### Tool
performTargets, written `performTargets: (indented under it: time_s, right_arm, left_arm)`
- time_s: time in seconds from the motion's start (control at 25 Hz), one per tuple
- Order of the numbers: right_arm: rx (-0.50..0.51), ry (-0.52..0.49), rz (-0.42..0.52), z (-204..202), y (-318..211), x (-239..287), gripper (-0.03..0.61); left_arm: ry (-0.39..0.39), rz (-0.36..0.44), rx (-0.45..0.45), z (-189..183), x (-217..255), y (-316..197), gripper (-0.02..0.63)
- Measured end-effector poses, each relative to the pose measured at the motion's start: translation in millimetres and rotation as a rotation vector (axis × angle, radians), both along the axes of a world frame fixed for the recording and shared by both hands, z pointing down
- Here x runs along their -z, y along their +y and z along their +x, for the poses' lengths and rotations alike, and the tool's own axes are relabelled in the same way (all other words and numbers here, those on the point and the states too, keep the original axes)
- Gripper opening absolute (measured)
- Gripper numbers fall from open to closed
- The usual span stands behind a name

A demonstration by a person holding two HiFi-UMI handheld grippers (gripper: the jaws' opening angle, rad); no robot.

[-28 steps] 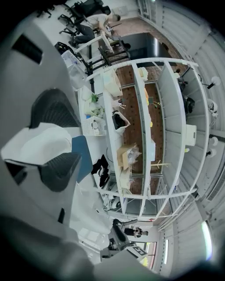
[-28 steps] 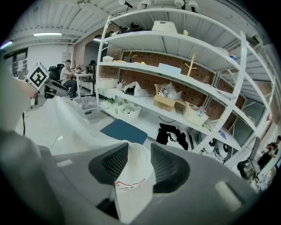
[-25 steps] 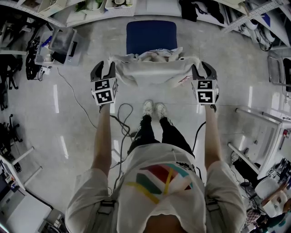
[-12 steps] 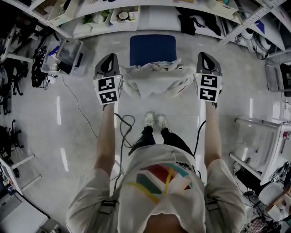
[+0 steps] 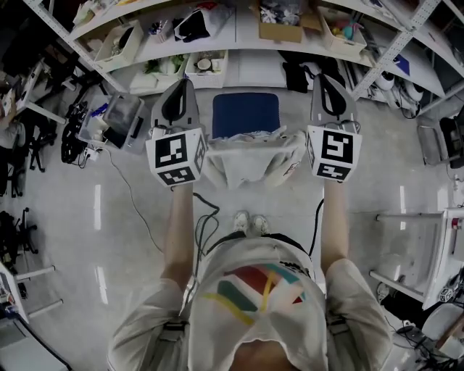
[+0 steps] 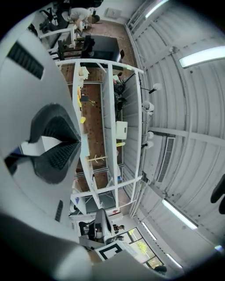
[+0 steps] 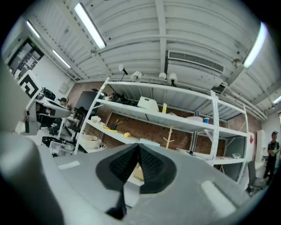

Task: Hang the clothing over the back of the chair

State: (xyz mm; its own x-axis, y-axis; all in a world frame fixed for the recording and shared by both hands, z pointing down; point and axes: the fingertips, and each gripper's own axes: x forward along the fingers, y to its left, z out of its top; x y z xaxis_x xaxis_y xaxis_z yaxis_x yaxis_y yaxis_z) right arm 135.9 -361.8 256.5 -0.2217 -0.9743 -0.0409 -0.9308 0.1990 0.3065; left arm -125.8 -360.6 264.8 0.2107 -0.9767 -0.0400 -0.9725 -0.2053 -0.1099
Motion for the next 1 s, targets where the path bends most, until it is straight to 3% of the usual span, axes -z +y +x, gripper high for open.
performTargets:
  time_s: [0.12,0.28,0.6,1.0]
  right_arm:
    - [0.016,-0.007,0.062,-8.2,25.0,25.0,0.006]
    - [0.061,-0.03,0.07,-25.7,58.2,28.7,0.006]
    - [0.094,-0.079,0.052,-46.7,100.3,10.1,0.006]
    - [0.106,-0.05,0.048,-55.5,105.6,11.5,0.006]
  left_arm:
    - [0.047,0.049,-0.025,11.0,27.1,23.9,0.015]
    - [0.107,0.073,-0.095,29.7,39.5,53.9,0.017]
    - [0.091,0.092,-0.074,37.1,37.2,96.7,0.017]
    - [0.029,0.102,-0.082,45.2,39.5,99.5,0.017]
